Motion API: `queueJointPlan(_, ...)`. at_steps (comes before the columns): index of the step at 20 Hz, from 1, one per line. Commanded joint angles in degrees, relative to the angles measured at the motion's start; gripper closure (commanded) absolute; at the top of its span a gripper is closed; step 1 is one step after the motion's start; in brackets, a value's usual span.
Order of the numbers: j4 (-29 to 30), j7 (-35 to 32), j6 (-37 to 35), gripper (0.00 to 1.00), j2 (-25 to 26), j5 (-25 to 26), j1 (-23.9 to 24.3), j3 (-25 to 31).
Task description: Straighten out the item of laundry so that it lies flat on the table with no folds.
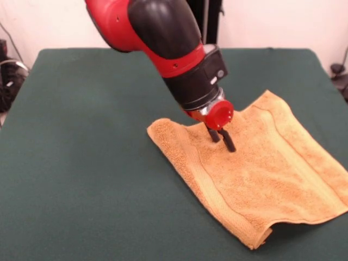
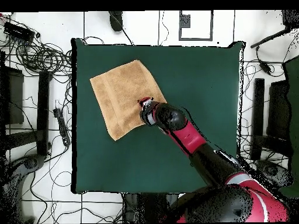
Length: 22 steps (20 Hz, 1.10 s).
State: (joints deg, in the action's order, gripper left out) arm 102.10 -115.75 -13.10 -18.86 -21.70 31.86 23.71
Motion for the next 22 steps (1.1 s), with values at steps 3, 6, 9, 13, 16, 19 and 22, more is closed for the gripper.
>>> queueJointPlan(3, 1.8, -11.9, 0.5, 0.00, -0.7, -2.6, -1.5, -0.8)
queueJointPlan(6, 1.7, -11.7, 3.3, 0.00, 1.5, -2.0, -1.5, 1.6)
queueJointPlan(9, 1.8, -14.5, 5.4, 0.00, 1.8, -3.2, -4.9, 0.9)
queueJointPlan(13, 2.0, -15.5, 2.7, 0.00, -0.8, -4.0, -10.2, -3.3)
queueJointPlan(16, 0.7, -14.8, 0.0, 0.00, -1.9, -4.1, -13.2, -7.6)
queueJointPlan(19, 1.5, -14.5, -0.7, 0.00, -2.0, -4.7, -12.7, -5.9)
queueJointPlan(22, 3.3, -14.7, -1.5, 0.00, -2.8, -5.3, -12.1, -4.2)
